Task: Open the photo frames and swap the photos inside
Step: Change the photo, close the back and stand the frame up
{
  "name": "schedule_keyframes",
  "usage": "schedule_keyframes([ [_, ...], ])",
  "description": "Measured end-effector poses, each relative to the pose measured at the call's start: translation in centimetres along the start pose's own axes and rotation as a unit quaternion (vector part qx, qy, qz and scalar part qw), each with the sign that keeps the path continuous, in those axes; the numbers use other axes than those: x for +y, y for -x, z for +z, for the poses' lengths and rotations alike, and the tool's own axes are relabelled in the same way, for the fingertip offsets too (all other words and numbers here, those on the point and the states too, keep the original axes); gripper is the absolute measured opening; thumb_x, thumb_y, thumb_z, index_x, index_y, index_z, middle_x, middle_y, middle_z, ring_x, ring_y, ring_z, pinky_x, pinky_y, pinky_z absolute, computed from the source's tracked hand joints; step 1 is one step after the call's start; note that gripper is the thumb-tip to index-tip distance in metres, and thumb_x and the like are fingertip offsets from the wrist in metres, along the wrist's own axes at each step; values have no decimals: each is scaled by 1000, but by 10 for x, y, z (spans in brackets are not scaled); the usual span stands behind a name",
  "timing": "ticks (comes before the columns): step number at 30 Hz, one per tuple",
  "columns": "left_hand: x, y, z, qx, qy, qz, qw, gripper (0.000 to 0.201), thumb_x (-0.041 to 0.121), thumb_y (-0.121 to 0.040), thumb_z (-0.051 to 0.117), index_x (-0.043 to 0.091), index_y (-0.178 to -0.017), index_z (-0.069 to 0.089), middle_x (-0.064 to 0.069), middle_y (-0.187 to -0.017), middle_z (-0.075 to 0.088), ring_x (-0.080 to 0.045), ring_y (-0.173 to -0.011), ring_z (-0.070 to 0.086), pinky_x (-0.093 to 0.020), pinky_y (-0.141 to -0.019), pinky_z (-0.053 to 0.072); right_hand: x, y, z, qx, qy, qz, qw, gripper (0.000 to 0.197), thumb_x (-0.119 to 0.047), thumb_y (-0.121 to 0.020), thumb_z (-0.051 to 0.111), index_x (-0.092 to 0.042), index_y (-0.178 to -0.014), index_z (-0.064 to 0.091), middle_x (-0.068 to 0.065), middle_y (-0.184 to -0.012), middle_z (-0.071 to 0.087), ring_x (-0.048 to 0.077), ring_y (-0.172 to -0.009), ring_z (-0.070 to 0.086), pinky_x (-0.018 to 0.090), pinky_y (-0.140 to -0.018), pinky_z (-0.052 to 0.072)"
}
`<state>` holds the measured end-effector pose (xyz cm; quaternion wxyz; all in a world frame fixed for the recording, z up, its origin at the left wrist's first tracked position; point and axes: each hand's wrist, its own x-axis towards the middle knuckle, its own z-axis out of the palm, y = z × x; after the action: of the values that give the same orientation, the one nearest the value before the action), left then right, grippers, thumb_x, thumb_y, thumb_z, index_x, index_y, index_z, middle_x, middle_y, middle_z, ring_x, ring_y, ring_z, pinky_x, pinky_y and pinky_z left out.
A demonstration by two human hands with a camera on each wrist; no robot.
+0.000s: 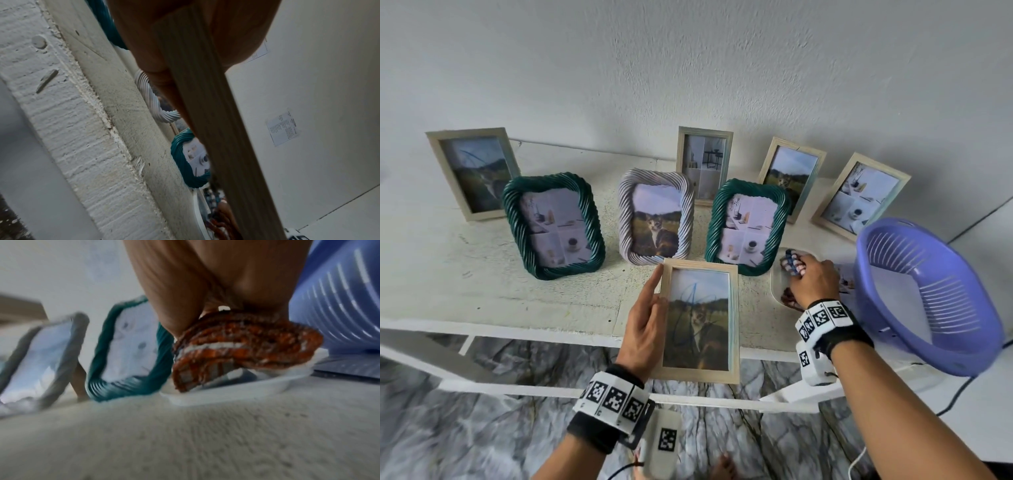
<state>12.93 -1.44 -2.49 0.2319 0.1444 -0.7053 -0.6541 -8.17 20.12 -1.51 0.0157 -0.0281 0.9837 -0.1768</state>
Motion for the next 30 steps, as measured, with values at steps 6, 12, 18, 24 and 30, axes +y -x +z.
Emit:
schedule_keyframes([
  [6, -1, -3, -2, -2, 5, -7, 1000, 47, 6, -104, 33, 18, -150, 32, 12, -53, 28, -3, -46, 25, -7, -50, 30, -14, 48, -38, 124, -140, -107, 977, 40, -13, -87, 63, -8, -126, 57, 23, -111, 54, 35, -98, 54, 34, -78, 45],
  [12, 10, -4, 1, -19, 1, -9, 1000, 46, 8, -104, 37, 16, -149, 33, -25, -105, 67, -34, -101, 64, -45, -94, 51, -60, 113, -41, 69, -95, -317, 941, 46, -20, -84, 65, -6, -126, 57, 14, -120, 53, 23, -100, 50, 23, -78, 46],
  [18, 17, -7, 6, -35, -5, 21, 999, 47, 1, -102, 37, 7, -148, 31, 2, -143, 47, 1, -128, 48, -15, -105, 39, -93, 125, -15, 25, 1, -337, 941, 44, -24, -91, 55, -11, -133, 53, 11, -129, 44, 25, -108, 45, 37, -93, 50],
  [24, 11, -14, -4, -8, 10, 8, 1000, 45, 2, -102, 39, 11, -146, 39, 12, -115, 69, -7, -104, 63, -21, -92, 49, -86, 148, -19, -70, 2, -421, 904, 43, -16, -86, 49, -16, -129, 54, 7, -130, 43, 20, -102, 45, 26, -82, 53],
  [30, 12, -12, -3, -6, -18, 40, 999, 47, 18, -101, 41, 20, -148, 38, 10, -96, 50, -13, -84, 44, -20, -77, 38, -82, 123, -32, 10, 93, -391, 916, 38, -21, -80, 57, -10, -117, 64, 11, -122, 54, 27, -95, 49, 41, -80, 52],
])
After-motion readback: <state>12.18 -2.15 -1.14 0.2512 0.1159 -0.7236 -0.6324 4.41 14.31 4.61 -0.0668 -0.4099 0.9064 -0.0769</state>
